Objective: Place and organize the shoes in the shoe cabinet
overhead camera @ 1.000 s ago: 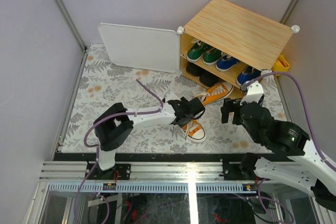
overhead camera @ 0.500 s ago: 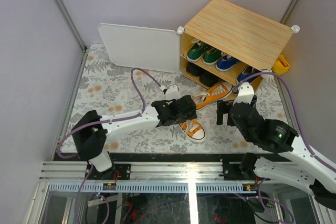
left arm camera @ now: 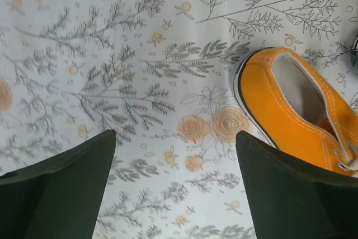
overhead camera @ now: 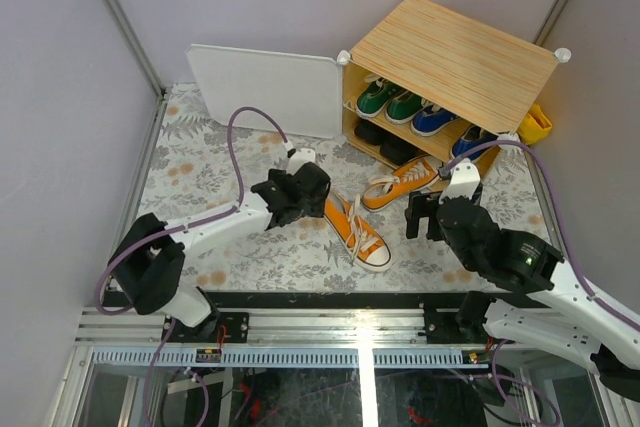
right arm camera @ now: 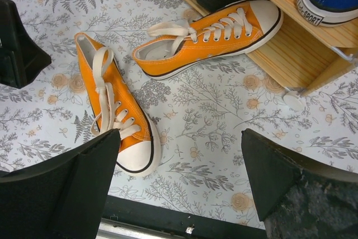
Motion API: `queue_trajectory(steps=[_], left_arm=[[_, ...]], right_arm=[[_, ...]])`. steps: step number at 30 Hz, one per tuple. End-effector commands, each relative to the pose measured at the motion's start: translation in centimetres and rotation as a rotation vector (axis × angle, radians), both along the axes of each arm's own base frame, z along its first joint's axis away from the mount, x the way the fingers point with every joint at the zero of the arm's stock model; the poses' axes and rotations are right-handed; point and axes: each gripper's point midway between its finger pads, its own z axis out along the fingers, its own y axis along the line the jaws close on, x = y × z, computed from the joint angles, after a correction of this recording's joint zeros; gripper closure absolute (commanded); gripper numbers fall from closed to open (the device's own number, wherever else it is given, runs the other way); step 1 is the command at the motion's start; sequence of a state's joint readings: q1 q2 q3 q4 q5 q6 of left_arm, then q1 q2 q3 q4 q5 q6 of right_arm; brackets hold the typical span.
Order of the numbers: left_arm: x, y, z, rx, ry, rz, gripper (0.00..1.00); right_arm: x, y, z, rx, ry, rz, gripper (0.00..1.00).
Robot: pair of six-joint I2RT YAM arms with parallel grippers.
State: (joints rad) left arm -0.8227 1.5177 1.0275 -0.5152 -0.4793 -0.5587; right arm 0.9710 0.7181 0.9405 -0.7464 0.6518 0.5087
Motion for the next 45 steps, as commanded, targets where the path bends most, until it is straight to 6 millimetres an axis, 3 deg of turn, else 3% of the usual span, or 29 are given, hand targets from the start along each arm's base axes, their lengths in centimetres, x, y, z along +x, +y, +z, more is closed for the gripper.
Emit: queue_trajectory(steps=[1, 7, 13, 19, 25, 32, 35, 39, 43, 44, 45], left_arm=[[3.6, -2.2, 2.2, 0.011, -0.202, -0.155, 0.14], [4.1, -6.1, 4.1, -0.106, -0.272, -0.324, 0.13], [5.1, -6.2, 1.3, -0.003, -0.205, -0.338, 0.16], [4.9, -6.5, -0.6, -0.009, -0.153, -0.358, 0.19], [6.4, -5.9, -1.1, -0.031, -0.163, -0.338, 0.2], [8.0, -6.7, -2.1, -0.038, -0.155, -0.349, 0.21], [8.3, -7.6, -2.9, -0.043, -0.135, -0.371, 0.25], [8.3, -8.1, -3.9, -0.05, -0.121, -0.394, 0.44], [8.0, -8.5, -5.2, -0.058, -0.099, -0.418, 0.44], [7.8, -8.5, -5.7, -0.056, -0.089, -0.421, 0.5], [7.7, -8.4, -6.1, -0.054, -0.075, -0.419, 0.68]], right_arm=[[0.6, 1.2, 0.0, 0.036, -0.017, 0.013, 0.04], [0.6, 1.7, -0.4, 0.032, -0.006, 0.028, 0.04], [0.6, 1.5, -0.1, 0.037, -0.017, 0.028, 0.04], [0.6, 1.3, -0.1, 0.033, -0.019, 0.025, 0.04], [0.6, 1.5, -0.2, 0.038, -0.019, 0.032, 0.04], [0.7, 1.7, -0.3, 0.025, -0.015, 0.036, 0.04], [0.8, 1.7, -0.2, 0.018, -0.015, 0.034, 0.04], [0.8, 1.5, -0.2, 0.012, -0.018, 0.029, 0.04], [0.8, 1.5, -0.4, 0.009, -0.016, 0.031, 0.04], [0.8, 1.5, -0.5, 0.006, -0.015, 0.032, 0.04], [0.8, 1.5, -0.5, 0.004, -0.014, 0.031, 0.03]])
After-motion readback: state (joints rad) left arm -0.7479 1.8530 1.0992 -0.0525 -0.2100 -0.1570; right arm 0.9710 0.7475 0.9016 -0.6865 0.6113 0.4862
